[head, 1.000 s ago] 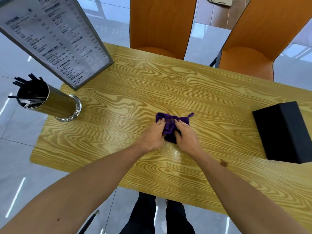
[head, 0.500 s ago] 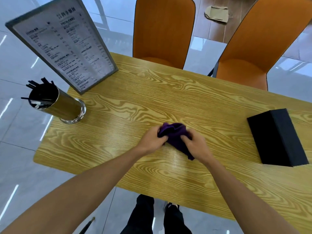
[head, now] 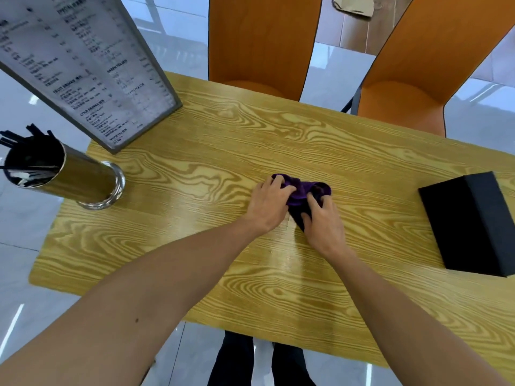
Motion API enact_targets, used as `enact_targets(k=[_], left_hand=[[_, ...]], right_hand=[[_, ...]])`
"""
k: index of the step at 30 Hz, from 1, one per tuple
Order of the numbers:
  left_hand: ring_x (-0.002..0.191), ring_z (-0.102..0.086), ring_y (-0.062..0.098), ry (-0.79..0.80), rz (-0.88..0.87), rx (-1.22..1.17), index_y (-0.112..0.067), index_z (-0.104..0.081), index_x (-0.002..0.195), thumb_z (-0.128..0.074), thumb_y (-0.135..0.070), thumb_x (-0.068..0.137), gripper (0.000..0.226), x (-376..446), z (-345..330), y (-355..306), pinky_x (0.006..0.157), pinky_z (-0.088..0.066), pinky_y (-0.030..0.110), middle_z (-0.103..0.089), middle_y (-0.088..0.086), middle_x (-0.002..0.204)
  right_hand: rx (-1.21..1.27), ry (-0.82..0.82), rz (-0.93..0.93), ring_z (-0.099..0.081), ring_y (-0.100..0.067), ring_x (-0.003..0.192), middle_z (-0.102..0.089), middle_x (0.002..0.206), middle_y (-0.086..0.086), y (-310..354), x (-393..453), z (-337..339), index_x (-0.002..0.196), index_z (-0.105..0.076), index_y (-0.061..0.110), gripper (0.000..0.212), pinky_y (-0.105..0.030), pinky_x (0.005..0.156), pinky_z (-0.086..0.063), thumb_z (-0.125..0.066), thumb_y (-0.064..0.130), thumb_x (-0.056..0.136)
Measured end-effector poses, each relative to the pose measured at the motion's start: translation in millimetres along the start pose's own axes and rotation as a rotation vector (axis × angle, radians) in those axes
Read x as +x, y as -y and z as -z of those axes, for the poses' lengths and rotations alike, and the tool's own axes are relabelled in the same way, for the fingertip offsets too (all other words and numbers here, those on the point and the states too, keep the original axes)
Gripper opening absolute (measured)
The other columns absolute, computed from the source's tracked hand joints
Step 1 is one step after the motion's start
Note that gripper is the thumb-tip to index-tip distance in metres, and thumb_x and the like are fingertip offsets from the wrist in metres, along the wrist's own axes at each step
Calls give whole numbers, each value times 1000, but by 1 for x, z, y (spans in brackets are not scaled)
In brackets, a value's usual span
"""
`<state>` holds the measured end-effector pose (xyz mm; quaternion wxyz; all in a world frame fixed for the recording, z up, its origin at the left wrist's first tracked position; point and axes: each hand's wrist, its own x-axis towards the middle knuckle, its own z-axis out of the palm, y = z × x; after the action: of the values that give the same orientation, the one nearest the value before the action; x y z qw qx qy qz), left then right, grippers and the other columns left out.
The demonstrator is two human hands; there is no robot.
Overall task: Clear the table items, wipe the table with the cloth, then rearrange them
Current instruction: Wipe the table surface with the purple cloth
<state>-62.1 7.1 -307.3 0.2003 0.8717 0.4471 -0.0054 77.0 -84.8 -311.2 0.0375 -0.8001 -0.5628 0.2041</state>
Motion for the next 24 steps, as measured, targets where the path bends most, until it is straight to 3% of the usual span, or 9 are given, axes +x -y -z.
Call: enact_targets(k=[4, 9, 15, 19, 24], left_hand=[[113, -52, 26, -38, 55, -32, -26, -63, 126, -70, -38, 86, 42, -29, 5, 21, 95, -45, 40, -54, 4, 120], [117, -51, 26, -69, 181, -36, -19, -65, 120, -72, -38, 85, 40, -94, 0, 44, 98, -47, 39, -53, 7, 127], [123, -55, 33, -72, 326, -41, -15, -65, 126, -78, -30, 82, 48, -177, -14, 57, 103, -49, 45, -55, 16, 135], [121, -58, 34, -112, 397, -133, -15, -63, 131, -81, -20, 80, 55, -217, -33, 32, 101, -50, 48, -56, 17, 137], [139, -44, 35, -204, 412, -127, -18, -46, 148, -73, -23, 90, 65, -239, -53, 11, 112, -41, 49, -46, 23, 148]], right_hand=[[-40, 12, 93, -47, -34, 117, -48, 129, -16, 20, -7, -4, 148, -44, 15, 53, -42, 82, -53, -59, 23, 97], [-156, -3, 254, -49, -35, 117, -52, 137, -16, 62, -30, -25, 147, -47, 15, 60, -44, 93, -50, -66, 13, 89], [-142, 110, 340, -31, -37, 147, -35, 159, -15, 96, -80, -53, 153, -38, 19, 68, -51, 118, -30, -64, 5, 92], [-128, 150, 390, -32, -34, 147, -37, 158, -14, 87, -115, -63, 151, -42, 16, 78, -48, 115, -37, -72, -2, 82], [-116, 117, 423, -45, -32, 140, -47, 152, -14, 73, -132, -64, 149, -46, 14, 75, -47, 105, -46, -76, 1, 81]])
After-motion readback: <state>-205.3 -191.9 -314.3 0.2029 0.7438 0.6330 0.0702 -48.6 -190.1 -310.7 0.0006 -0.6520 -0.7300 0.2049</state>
